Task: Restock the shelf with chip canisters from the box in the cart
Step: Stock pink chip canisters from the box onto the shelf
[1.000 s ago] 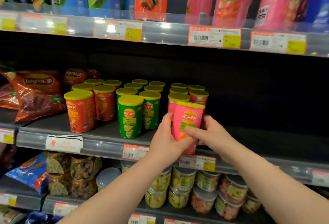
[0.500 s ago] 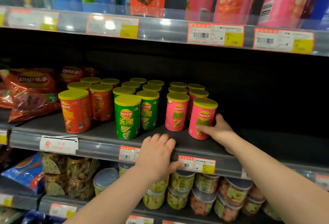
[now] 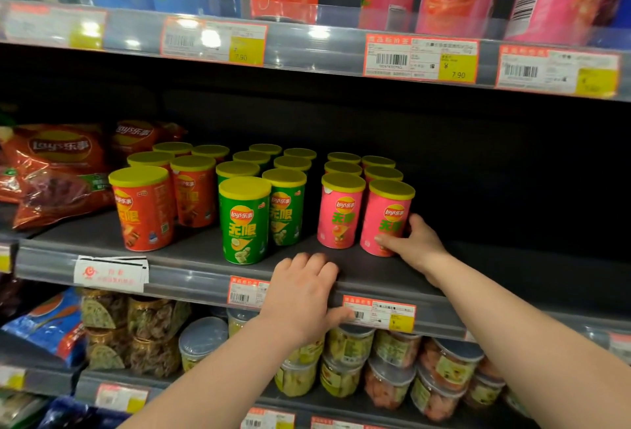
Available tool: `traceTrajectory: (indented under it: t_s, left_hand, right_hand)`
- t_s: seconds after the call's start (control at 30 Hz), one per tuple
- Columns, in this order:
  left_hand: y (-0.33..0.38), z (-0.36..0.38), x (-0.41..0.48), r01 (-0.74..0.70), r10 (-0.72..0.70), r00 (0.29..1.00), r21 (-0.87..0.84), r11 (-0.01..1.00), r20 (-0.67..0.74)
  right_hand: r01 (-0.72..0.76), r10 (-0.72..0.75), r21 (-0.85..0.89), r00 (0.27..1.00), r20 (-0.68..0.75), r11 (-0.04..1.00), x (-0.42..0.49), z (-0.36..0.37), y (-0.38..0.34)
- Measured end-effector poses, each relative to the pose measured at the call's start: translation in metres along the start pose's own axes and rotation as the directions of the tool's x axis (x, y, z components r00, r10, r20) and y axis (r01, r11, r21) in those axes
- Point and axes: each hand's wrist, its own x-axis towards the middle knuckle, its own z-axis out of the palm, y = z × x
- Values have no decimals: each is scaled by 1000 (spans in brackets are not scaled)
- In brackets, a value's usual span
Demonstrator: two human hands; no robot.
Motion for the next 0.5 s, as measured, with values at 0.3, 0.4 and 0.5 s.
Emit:
traceTrajectory:
  t_s: [0.3, 0.4, 0.5]
  left_hand:
    - [2, -8, -2, -1, 1, 999, -4, 1000, 35]
    - [3, -12, -2, 5, -4, 1000, -33, 999, 30]
    - [4, -19, -7, -20, 16, 999, -86, 996, -45]
  right_hand:
    - [-49, 48, -257, 999, -10, 965, -13, -7, -2]
    - [53, -53, -463, 999, 15, 885, -33, -13, -3]
    - [237, -249, -657, 966, 77, 716, -62, -13, -5]
